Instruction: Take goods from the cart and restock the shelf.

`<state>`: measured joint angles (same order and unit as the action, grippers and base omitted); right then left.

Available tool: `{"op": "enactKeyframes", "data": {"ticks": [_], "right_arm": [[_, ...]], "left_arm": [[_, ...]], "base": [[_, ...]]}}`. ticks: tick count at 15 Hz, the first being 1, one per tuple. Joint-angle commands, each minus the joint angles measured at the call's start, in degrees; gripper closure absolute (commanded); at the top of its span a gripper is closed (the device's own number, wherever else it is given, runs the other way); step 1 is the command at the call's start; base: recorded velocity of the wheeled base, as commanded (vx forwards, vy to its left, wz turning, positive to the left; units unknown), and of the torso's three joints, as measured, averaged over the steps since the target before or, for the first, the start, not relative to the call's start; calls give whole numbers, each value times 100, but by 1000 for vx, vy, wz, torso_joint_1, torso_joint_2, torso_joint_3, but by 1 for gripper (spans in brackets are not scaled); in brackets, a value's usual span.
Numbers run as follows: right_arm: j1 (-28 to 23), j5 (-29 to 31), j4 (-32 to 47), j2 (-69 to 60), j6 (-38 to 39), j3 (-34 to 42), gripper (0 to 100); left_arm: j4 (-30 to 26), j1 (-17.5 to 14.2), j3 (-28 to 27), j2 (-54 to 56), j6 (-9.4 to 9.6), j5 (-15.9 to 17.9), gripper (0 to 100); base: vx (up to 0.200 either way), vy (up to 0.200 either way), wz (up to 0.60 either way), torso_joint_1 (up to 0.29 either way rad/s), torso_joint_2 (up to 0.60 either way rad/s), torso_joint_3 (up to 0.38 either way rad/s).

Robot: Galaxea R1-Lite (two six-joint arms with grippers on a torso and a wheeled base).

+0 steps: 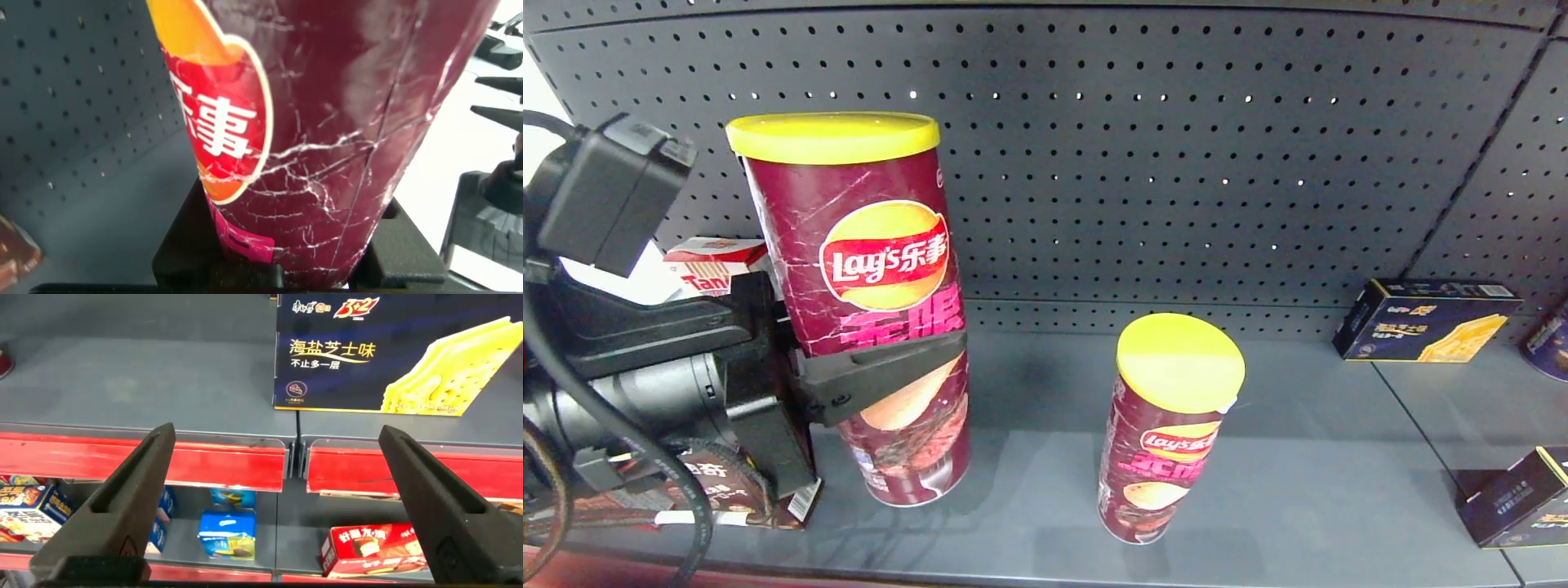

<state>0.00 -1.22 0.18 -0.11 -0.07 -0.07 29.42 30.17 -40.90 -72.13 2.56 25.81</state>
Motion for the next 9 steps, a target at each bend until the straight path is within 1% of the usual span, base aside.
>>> {"op": "enactKeyframes", "data": {"ticks": [1, 2, 4, 5, 6, 7, 8, 9], "right_arm": [[0, -1, -1, 11, -1, -1, 0], [0, -1, -1, 11, -1, -1, 0], [0, -1, -1, 11, -1, 7, 0], [0, -1, -1, 11, -1, -1, 0], [0, -1, -1, 11, -1, -1, 0], [0, -1, -1, 11, -1, -1, 0], [0, -1, -1, 11, -1, -1, 0], [0, -1, -1, 11, -1, -1, 0]], "left_arm": [[20, -99, -85, -301, 104, 38, 100], [73, -82, -111, -486, 157, 47, 100], [152, -90, -243, -750, 148, 47, 100], [152, -143, -568, -1092, 104, 56, 100], [152, -143, -726, -1339, 96, 47, 100], [152, -143, -726, -1339, 96, 47, 100], [196, -108, -973, -1734, 166, 21, 100], [319, -126, -1069, -1971, 219, 21, 100]], "base": [[0, 0, 0, 0, 0, 0], [0, 0, 0, 0, 0, 0], [0, 0, 0, 0, 0, 0], [0, 0, 0, 0, 0, 0], [0, 0, 0, 0, 0, 0], [0, 0, 0, 0, 0, 0], [0, 0, 0, 0, 0, 0], [0, 0, 0, 0, 0, 0]]}}
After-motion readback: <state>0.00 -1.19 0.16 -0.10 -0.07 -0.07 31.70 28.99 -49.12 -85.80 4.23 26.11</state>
